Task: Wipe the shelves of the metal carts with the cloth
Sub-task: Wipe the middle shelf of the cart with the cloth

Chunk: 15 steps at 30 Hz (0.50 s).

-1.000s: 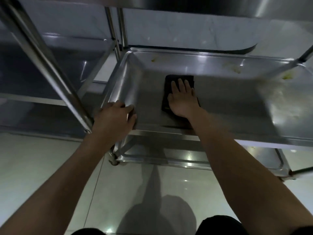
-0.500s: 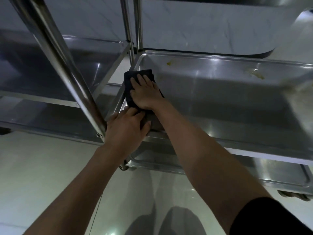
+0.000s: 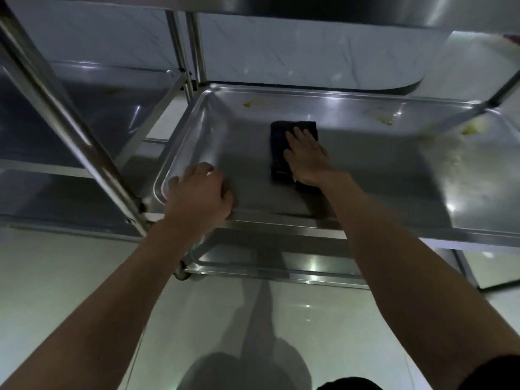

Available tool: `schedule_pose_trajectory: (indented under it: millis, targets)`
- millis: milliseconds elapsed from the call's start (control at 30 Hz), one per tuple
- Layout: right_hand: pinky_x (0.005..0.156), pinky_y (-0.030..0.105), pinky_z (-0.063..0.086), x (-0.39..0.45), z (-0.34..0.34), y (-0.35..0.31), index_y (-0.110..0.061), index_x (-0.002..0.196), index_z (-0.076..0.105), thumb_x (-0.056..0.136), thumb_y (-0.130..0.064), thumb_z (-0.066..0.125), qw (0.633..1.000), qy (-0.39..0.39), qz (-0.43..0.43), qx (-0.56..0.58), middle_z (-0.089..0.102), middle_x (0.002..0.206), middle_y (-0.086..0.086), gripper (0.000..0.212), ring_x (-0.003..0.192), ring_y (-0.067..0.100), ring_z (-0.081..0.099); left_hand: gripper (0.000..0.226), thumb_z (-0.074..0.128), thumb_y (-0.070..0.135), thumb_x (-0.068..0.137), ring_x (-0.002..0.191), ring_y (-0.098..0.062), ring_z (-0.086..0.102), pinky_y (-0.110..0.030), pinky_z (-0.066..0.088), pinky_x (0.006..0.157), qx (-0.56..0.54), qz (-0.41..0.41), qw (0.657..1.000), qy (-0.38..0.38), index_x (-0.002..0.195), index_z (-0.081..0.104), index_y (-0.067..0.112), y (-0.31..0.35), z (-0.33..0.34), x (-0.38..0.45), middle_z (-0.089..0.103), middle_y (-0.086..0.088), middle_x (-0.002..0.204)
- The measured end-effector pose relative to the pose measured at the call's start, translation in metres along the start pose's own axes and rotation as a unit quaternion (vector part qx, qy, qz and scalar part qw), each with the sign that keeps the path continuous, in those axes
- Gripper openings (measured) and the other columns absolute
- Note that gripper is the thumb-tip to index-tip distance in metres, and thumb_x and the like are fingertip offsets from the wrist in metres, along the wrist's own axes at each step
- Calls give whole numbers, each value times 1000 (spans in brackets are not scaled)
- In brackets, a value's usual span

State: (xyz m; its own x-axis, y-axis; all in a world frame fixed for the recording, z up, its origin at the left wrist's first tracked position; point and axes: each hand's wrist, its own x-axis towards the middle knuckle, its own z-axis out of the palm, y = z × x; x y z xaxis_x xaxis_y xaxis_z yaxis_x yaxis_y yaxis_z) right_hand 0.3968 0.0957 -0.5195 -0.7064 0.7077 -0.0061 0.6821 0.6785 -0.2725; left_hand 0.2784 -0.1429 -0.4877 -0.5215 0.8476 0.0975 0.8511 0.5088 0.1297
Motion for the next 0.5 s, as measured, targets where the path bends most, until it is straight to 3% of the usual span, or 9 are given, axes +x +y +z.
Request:
schedule_pose_trajectory:
  millis: [100,200,367,500]
  targets:
    - [125,42,4,-22,-15,41,-16,160,13,107,-32,24,999,-13,32,-27,-4,168,3,56,154,22,-6,37,51,53,93,117,-29,52,-48,47,97,-43,53,997,-23,116,62,26,54,3,12,59,-4,122]
    - [124,47,6,-47,-29,76,-16,159,17,107,-29,32,997,30,65,16,5,168,5,56,154,25,2,45,48,60,93,121,-33,51,-52,45,101,-49,80,994,-63,124,62,31,89,16,17,59,-5,127]
    - [124,48,8,-79,-53,140,-17,159,17,107,-27,34,989,50,135,17,7,167,6,56,154,26,5,52,42,69,92,126,-32,48,-56,41,106,-50,79,994,-47,132,56,39,84,31,19,57,-2,135]
    - [124,49,8,-86,-56,151,-18,159,16,107,-27,33,988,49,147,3,7,167,5,55,154,26,4,56,39,70,92,132,-30,46,-57,37,110,-49,90,994,-38,139,50,41,79,35,17,52,-1,142]
